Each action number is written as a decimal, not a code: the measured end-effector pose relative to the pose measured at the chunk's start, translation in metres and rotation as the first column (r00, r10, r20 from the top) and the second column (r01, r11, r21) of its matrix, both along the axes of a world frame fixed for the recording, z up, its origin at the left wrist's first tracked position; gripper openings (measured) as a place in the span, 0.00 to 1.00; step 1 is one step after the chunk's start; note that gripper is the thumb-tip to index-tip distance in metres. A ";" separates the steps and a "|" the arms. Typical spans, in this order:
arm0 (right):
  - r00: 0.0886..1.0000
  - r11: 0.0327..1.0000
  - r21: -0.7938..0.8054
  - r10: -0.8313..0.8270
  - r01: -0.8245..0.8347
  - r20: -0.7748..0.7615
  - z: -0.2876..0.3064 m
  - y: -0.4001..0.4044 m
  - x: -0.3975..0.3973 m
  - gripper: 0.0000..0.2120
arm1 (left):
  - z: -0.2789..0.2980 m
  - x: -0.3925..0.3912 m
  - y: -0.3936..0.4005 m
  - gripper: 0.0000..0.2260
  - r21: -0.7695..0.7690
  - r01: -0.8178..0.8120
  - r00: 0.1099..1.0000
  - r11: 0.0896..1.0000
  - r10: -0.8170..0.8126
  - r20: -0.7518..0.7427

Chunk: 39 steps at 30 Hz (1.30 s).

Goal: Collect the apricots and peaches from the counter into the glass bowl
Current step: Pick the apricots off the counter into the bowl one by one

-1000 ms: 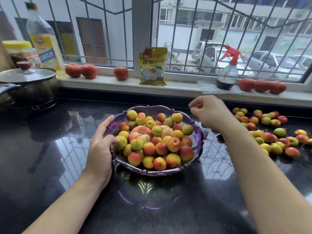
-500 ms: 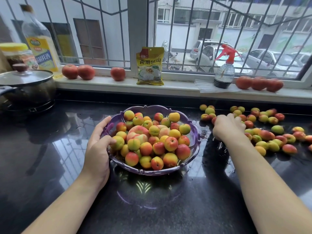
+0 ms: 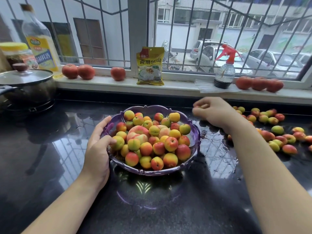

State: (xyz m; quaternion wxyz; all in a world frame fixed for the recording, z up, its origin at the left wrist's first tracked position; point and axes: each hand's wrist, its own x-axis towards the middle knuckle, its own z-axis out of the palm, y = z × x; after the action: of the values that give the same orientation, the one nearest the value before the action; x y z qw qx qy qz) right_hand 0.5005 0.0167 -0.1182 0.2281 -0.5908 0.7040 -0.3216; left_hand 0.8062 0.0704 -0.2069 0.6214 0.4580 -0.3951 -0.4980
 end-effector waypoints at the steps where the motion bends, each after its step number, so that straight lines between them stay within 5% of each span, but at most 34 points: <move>1: 0.994 0.995 -0.056 0.081 -0.077 0.070 0.008 0.007 0.009 0.09 | 0.000 0.000 0.000 0.28 0.001 0.003 1.000 1.000 -0.003 -0.001; 6: 0.955 0.948 -0.111 0.298 -0.297 -0.011 0.009 0.016 0.054 0.13 | -0.002 0.002 -0.001 0.32 0.008 0.005 1.000 1.000 -0.005 -0.007; 20: 0.909 0.935 -0.181 0.231 -0.306 -0.348 -0.026 -0.008 0.091 0.05 | 0.000 0.001 0.001 0.33 0.034 0.020 0.999 0.999 -0.021 0.035; 32: 0.988 0.937 -0.349 -0.043 -0.011 -0.145 -0.017 0.022 0.041 0.09 | -0.003 0.003 0.001 0.33 0.023 0.024 1.000 0.999 -0.024 -0.012; 39: 0.883 0.909 -0.388 -0.300 0.151 -0.361 -0.072 0.104 -0.041 0.12 | 0.014 -0.010 0.025 0.33 0.034 0.012 0.996 0.999 -0.014 0.083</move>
State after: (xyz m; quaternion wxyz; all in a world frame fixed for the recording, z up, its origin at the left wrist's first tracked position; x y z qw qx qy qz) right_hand 0.4595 0.1206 -0.1903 -0.0735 -0.5886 0.7326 -0.3338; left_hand 0.7958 0.0956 -0.1927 0.5933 0.4863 -0.4151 -0.4891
